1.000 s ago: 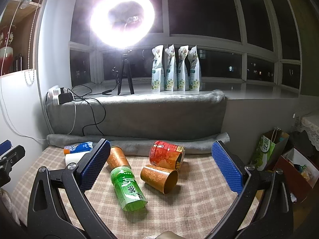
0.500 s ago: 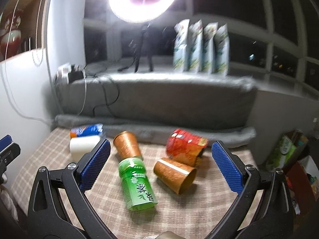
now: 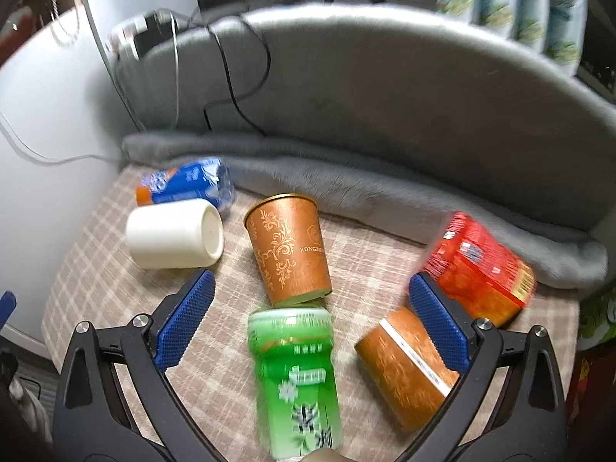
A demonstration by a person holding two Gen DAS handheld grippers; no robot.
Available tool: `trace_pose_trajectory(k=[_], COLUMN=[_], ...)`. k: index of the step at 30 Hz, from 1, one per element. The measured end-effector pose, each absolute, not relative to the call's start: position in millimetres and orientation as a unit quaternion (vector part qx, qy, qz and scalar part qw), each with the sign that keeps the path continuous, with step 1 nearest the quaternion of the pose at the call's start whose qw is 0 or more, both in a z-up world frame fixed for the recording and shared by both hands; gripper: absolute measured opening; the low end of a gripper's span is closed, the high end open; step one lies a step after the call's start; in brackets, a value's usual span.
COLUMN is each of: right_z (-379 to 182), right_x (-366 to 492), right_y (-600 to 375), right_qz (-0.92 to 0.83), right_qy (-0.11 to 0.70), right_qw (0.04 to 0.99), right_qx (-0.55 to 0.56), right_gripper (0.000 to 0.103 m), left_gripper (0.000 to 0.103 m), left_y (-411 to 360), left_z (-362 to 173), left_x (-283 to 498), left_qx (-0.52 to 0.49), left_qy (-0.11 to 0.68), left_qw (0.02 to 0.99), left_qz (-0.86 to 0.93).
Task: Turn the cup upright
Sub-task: 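Reach the right gripper to the tipped orange paper cup and grasp it, then lift the orange cup with the right gripper and rotate it upright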
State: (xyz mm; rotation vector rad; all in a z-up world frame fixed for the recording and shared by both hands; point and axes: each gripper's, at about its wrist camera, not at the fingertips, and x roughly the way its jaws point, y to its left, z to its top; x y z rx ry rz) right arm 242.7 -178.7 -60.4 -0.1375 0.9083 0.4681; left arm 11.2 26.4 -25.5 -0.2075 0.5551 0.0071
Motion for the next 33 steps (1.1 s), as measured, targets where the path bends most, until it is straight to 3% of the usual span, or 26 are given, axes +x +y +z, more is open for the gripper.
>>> trace_pose_trajectory(k=[9, 21, 23, 25, 33], right_z=[-96, -113, -117, -120, -117], right_x=[288, 308, 310, 312, 313], right_y=[-151, -120, -115, -110, -106], right_qz=[0.224, 0.231, 0.231, 0.235, 0.231], right_qy=[0.494, 0.517, 0.518, 0.522, 0.514], right_qw=[0.834, 0.813, 0.811, 0.808, 0.813], right_qx=[-0.097, -0.137, -0.141, -0.141, -0.147], right_gripper=[0.090, 0.084, 0.079, 0.067, 0.066], left_gripper=[0.092, 0.092, 0.092, 0.092, 0.092], left_y=[32, 41, 41, 41, 45], left_z=[-34, -34, -35, -34, -35], left_x=[10, 9, 9, 9, 8], left_qx=[-0.107, -0.109, -0.109, -0.109, -0.110], left_qy=[0.286, 0.283, 0.283, 0.283, 0.280], left_qw=[0.952, 0.953, 0.953, 0.953, 0.953], left_qz=[0.005, 0.020, 0.021, 0.022, 0.027])
